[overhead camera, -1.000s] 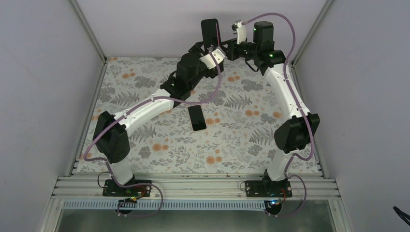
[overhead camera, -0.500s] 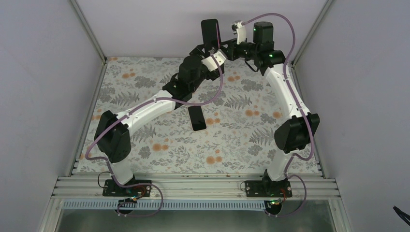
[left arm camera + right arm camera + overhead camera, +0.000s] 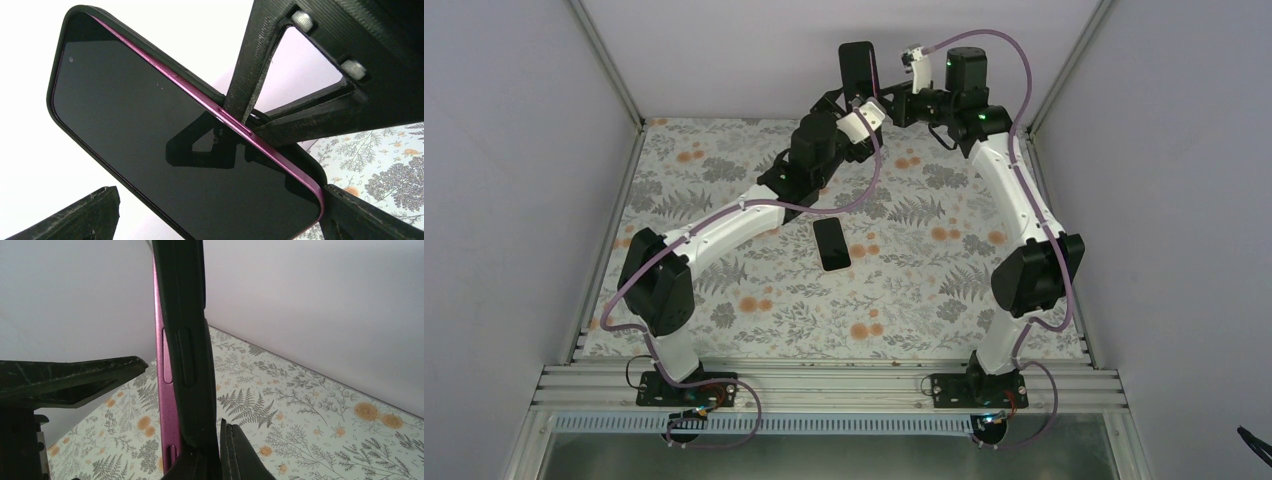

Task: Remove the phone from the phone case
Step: Remove the phone case from the phone.

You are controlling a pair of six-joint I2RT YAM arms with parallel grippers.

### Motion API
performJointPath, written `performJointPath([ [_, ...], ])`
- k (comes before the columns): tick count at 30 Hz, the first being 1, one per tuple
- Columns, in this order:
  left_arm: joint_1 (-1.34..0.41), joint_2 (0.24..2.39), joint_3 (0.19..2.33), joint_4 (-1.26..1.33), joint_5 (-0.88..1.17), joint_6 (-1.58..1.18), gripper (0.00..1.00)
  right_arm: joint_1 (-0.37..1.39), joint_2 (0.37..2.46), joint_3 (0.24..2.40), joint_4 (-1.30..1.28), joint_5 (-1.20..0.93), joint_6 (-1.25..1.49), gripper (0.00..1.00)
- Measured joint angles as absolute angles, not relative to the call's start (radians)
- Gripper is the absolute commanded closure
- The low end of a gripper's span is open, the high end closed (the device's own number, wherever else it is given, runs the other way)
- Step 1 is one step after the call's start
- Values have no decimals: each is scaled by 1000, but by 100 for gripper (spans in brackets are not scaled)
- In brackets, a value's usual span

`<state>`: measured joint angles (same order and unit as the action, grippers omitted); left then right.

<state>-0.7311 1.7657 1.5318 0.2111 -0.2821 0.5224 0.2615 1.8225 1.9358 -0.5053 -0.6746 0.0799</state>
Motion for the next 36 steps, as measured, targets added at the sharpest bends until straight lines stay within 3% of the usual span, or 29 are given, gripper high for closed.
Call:
performJointPath([
  [9,-764,1766,1479,345,-398,583,2,262,1811,1922,-477,-675,80,97],
  [19,-849,1884,1343,1149,-585,1254,2,270,1758,1861,-373,-711,114,97],
  [27,-847,1935,1333,1345,-612,1366,30,289,1729,1814,-318,-739,129,97],
  [35,-847,1948,1326,1352,-606,1325,50,287,1727,1797,-300,-775,149,97],
  [36,-847,1956,1332,1353,-606,1322,59,287,1727,1795,-296,-774,150,97],
])
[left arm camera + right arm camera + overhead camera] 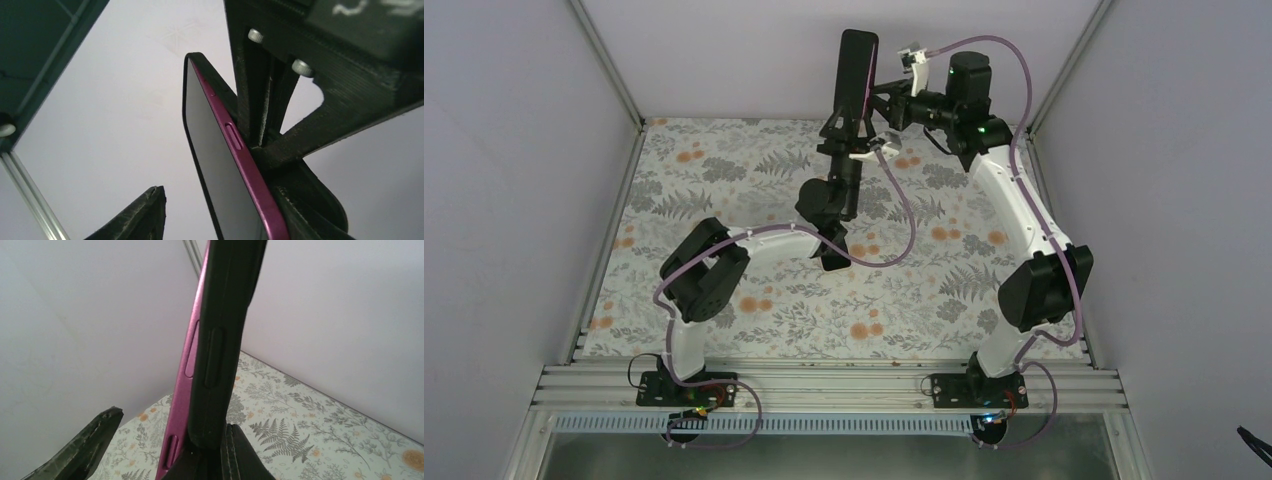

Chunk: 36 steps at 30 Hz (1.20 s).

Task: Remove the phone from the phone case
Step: Remove the phone case from the phone.

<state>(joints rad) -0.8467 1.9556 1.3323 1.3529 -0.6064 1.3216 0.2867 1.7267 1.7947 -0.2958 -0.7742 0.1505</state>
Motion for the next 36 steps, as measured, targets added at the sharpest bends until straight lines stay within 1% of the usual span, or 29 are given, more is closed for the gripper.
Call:
performJointPath([
  [2,-847,1973,1348,1352,-607,1310,73,286,1727,1790,-288,-775,152,97],
  [4,-847,1990,1364,1337,-605,1303,83,286,1727,1787,-284,-776,157,97],
  [12,-848,2041,1420,1354,-620,1296,97,279,1727,1783,-289,-767,175,97],
  [17,-851,2030,1398,1345,-632,1286,98,281,1725,1784,-317,-722,170,97],
  [20,-854,1975,1342,1275,-633,1241,98,287,1725,1796,-384,-687,157,97],
  [24,-855,1831,1274,1038,-623,1113,98,309,1734,1857,-499,-643,125,97],
  [26,-853,1744,1261,870,-605,1035,98,322,1737,1890,-548,-627,104,97],
  [28,-846,1668,1257,758,-609,994,98,326,1736,1913,-604,-518,46,97],
  [30,-826,1570,1251,614,-578,953,98,288,1751,1921,-616,-407,-25,97],
  [32,-816,1503,1246,534,-567,912,98,258,1762,1915,-656,-307,-80,97],
  [36,-775,1375,1243,360,-530,840,98,234,1769,1877,-714,-190,-146,97],
])
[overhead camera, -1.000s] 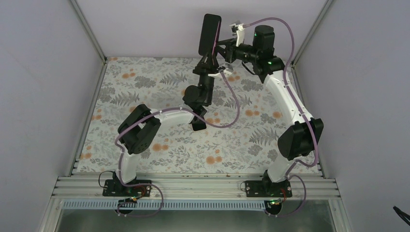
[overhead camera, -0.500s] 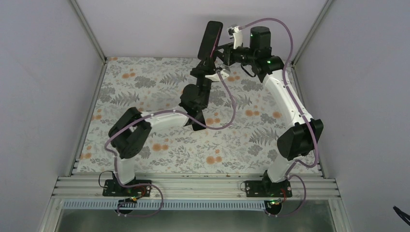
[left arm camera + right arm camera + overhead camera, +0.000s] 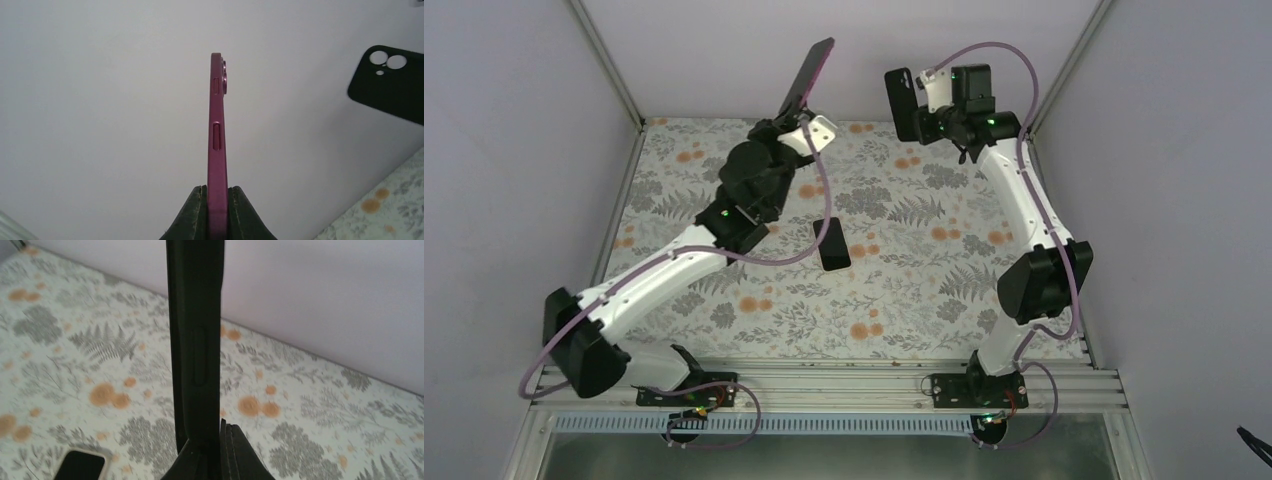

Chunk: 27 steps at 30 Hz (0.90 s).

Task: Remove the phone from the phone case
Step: Remove the phone case from the phone, then place the phone at the center of the board, then place the phone case at the center of the board.

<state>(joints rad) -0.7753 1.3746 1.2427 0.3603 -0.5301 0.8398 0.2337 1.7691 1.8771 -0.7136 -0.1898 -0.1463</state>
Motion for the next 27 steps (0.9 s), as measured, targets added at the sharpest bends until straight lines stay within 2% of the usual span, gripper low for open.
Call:
performJointPath([
  [5,-709,1245,1125,273,-516,850,98,241,1767,1801,-749,-148,-208,97],
  [10,-568,1193,903,250,-547,949,98,234,1764,1676,-797,-148,-254,97],
  [18,-450,1328,629,207,-652,1091,98,159,1814,1539,-858,-159,-299,97],
  [24,-439,1435,579,199,-684,1104,97,89,1937,1541,-893,-246,-312,97],
  [27,-440,1472,589,163,-675,1076,84,70,1999,1550,-909,-268,-313,97],
])
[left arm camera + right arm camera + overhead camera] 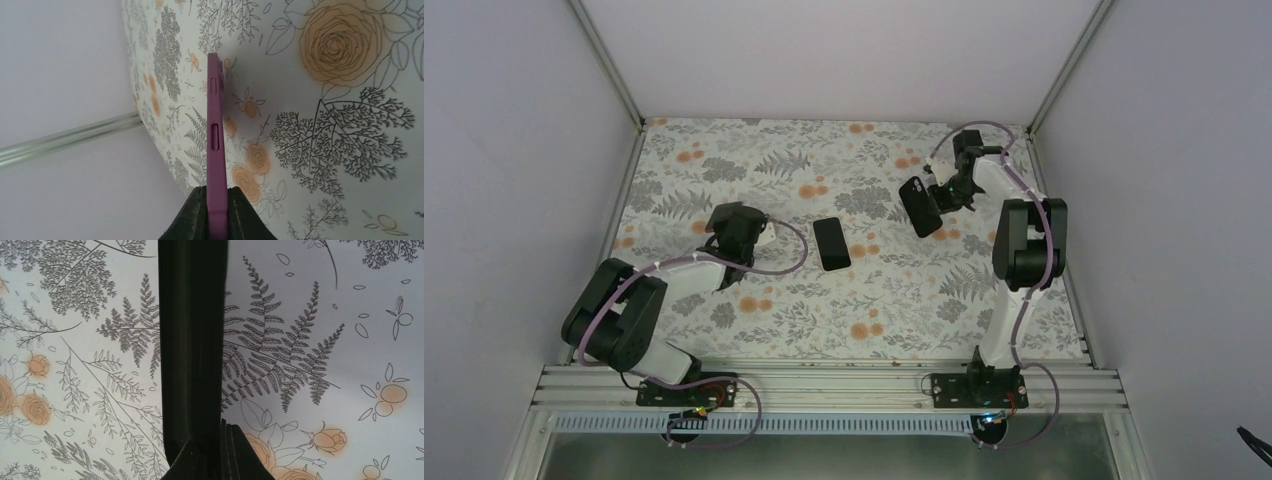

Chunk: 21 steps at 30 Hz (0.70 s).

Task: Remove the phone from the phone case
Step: Place the phone case at the center of the board.

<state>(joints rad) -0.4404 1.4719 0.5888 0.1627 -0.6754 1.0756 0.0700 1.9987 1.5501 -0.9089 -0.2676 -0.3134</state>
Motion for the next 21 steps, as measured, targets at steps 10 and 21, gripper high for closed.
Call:
performJointPath([
  [10,-483,1510,671,-78,-554,948,18,56,2095,1663,-966,-275,-297,58],
  [21,-506,1386,876,-480,-289,826,3,68,1976,1587,-933,-90,-324,21],
])
